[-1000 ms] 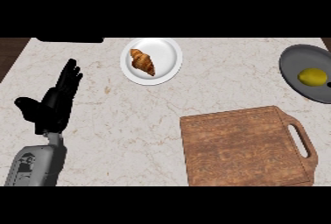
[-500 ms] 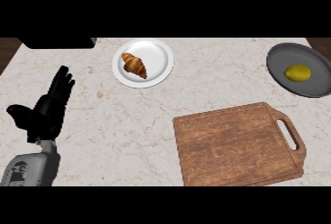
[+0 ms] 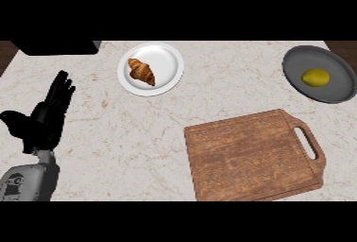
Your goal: Pick the lemon from the cutting board and place it in the pan
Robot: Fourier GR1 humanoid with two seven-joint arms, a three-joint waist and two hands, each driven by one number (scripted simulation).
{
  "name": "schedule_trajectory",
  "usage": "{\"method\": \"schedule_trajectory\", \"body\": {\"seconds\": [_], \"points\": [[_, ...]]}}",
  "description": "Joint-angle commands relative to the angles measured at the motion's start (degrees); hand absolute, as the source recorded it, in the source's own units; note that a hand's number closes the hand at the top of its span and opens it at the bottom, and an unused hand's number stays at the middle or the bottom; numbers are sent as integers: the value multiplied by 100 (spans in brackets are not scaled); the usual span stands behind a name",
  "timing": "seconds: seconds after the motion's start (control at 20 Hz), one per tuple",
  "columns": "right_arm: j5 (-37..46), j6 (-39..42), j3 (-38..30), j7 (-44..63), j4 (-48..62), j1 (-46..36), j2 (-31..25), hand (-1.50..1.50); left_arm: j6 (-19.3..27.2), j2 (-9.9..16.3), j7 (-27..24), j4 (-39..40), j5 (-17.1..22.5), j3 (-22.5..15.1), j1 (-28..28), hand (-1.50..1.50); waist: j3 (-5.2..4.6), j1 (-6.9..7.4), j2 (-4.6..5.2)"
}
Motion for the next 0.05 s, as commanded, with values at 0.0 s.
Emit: {"method": "schedule_trajectory", "body": {"seconds": [0.0], "points": [[-216,109,83,663,-1430,605,463,-150,31,-29,383,-548,3,-106,136,0,3,34,-10]]}}
